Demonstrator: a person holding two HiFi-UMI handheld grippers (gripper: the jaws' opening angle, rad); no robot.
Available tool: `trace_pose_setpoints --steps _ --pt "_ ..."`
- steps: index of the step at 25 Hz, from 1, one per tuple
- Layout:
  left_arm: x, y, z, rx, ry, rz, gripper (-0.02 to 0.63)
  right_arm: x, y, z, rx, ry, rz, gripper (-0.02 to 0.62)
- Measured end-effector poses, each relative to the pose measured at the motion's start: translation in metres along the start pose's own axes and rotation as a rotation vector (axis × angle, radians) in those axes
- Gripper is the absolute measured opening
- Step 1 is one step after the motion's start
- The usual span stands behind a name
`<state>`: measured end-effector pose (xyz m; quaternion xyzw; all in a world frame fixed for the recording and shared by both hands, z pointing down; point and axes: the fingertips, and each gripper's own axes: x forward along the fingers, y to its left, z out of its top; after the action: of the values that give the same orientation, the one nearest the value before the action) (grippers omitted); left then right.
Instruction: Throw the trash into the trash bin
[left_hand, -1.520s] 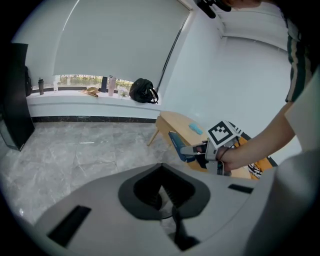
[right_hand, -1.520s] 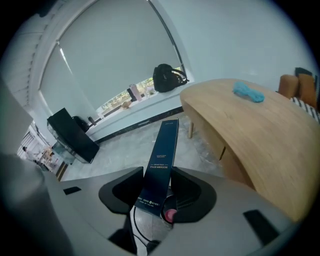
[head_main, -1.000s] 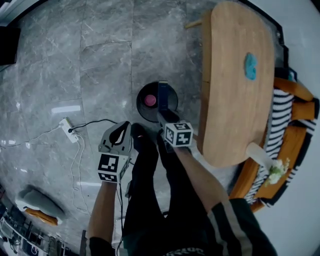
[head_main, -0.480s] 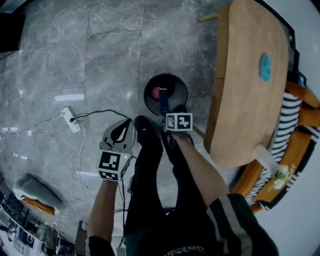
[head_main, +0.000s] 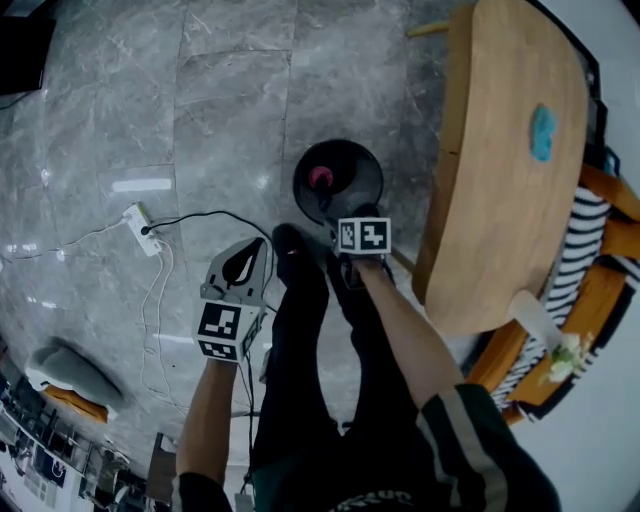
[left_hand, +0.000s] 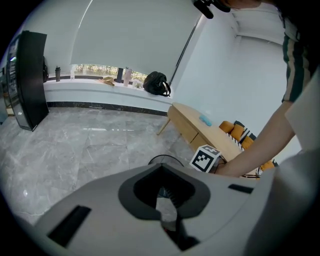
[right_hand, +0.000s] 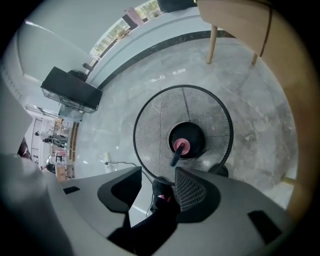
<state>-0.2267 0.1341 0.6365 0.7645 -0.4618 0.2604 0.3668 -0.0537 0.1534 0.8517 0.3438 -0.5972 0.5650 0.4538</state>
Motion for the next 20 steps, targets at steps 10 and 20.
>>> trace_pose_setpoints --steps 10,20 --pt "0.013 -0.023 0.026 0.029 -0.002 -0.036 0.000 -0.062 0.000 0.031 -0.138 -0.154 -0.039 0.046" --pt "0.043 -0.064 0.080 0.112 -0.019 -0.098 0.000 -0.176 -0.003 0.097 -0.118 -0.487 0.058 0.000"
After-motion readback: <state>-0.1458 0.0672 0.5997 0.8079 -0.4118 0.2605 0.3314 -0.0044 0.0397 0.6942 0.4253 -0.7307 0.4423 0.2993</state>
